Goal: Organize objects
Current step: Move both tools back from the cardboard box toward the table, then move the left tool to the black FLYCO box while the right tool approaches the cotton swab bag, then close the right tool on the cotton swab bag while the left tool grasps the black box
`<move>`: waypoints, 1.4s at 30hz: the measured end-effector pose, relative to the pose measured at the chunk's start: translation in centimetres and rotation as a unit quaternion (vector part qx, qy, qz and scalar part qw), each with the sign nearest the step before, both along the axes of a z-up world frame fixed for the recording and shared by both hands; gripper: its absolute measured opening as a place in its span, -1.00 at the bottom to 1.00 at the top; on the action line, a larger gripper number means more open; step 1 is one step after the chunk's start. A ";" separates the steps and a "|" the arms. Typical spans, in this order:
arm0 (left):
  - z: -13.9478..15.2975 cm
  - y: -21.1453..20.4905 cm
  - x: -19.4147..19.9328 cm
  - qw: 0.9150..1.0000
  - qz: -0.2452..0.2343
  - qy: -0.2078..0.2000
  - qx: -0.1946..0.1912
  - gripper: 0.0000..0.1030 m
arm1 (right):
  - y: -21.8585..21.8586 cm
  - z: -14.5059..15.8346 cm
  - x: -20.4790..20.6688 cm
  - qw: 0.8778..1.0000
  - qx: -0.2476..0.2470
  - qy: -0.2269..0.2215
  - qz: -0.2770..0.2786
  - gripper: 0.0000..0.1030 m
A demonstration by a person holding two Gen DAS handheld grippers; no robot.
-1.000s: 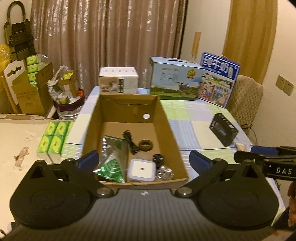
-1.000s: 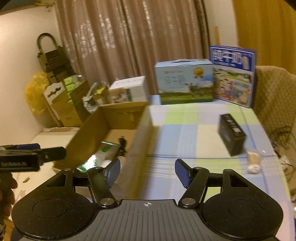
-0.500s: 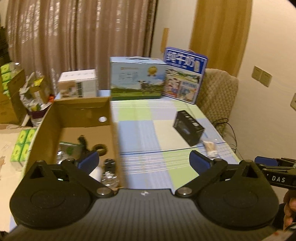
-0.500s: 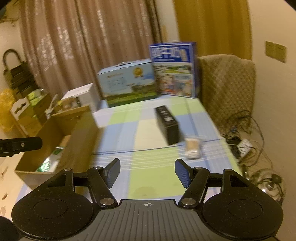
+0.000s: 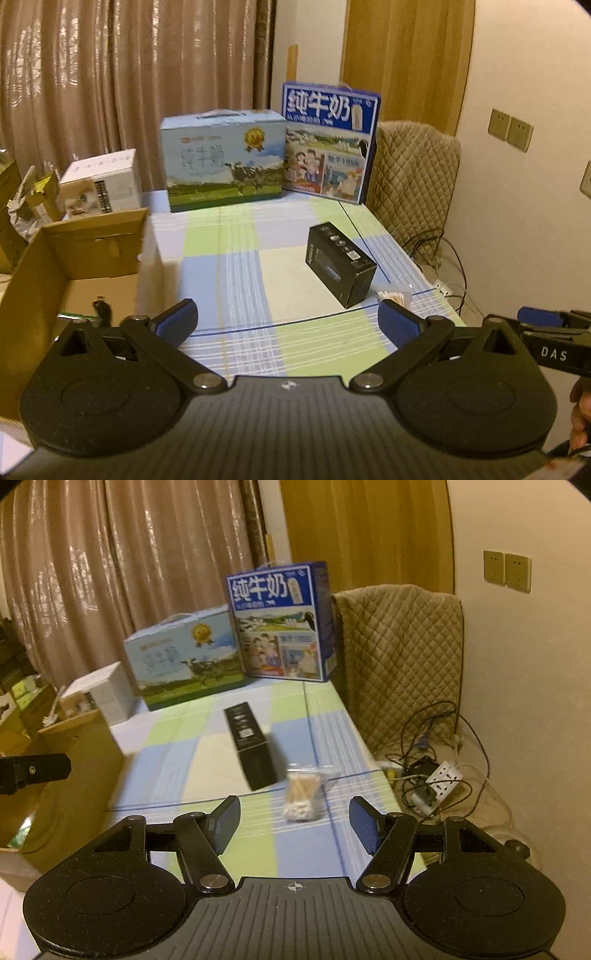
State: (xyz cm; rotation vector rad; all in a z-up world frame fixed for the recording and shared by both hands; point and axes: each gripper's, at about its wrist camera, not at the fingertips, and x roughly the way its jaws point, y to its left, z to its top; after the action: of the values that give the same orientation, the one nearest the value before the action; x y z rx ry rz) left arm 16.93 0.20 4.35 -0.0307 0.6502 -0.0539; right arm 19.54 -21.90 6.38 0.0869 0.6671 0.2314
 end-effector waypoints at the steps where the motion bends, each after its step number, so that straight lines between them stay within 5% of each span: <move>1: -0.5 -0.4 0.7 1.000 -0.003 0.005 0.001 0.98 | -0.2 -0.5 0.7 1.000 0.001 0.002 0.001 0.21; 18: -7.2 -2.6 11.0 0.998 -0.006 0.059 -0.002 0.98 | 0.7 -9.5 11.5 0.998 -0.012 0.042 0.034 0.21; 35: -10.0 -2.5 14.7 0.997 -0.008 0.069 -0.018 0.98 | 3.6 -13.2 16.0 0.995 -0.034 0.077 0.061 0.20; 39: -10.3 -2.5 15.0 0.997 -0.010 0.073 -0.021 0.98 | 4.1 -13.9 16.4 0.993 -0.043 0.087 0.060 -0.23; 42: -10.7 -2.5 15.3 0.997 -0.009 0.076 -0.023 0.98 | 4.2 -14.1 16.4 0.993 -0.054 0.082 0.064 -0.32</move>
State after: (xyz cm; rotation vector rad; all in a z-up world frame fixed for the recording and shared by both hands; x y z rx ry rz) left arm 32.23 -2.28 -6.32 -0.0735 0.8011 -0.0845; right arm 35.93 -17.69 -7.73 -0.0406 0.8479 0.3128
